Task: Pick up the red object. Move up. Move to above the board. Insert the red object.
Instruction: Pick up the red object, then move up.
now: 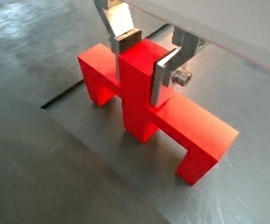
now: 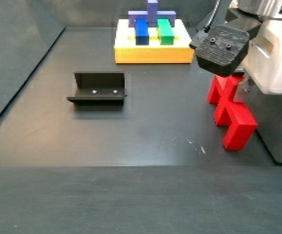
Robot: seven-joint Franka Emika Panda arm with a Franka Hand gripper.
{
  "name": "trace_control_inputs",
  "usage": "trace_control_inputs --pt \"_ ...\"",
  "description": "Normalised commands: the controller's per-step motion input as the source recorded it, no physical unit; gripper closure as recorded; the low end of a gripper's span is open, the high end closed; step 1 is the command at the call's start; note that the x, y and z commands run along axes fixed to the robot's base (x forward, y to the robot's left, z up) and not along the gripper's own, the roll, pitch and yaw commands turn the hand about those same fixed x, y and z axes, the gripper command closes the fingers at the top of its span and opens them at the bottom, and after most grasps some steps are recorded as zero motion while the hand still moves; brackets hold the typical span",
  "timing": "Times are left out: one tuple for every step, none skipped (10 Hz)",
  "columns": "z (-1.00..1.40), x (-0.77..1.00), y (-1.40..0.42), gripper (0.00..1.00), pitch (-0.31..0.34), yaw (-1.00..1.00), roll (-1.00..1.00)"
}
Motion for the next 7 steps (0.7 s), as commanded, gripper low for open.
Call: trace_control_inputs --pt "0.00 0.00 0.00 1.00 0.000 0.00 0.00" --pt "0.00 0.00 0.00 1.00 0.000 0.00 0.00" --pt "0.00 0.00 0.00 1.00 0.000 0.00 0.00" --pt "0.83 0.00 0.00 1.00 0.000 0.00 0.00" --pt "0.78 -0.07 0.01 1.00 0.035 0.02 -0.01" --pt "0.67 -0.09 0.00 1.00 0.048 0.02 -0.01" --pt "0.30 -0.05 0.01 1.00 0.024 0.01 0.03"
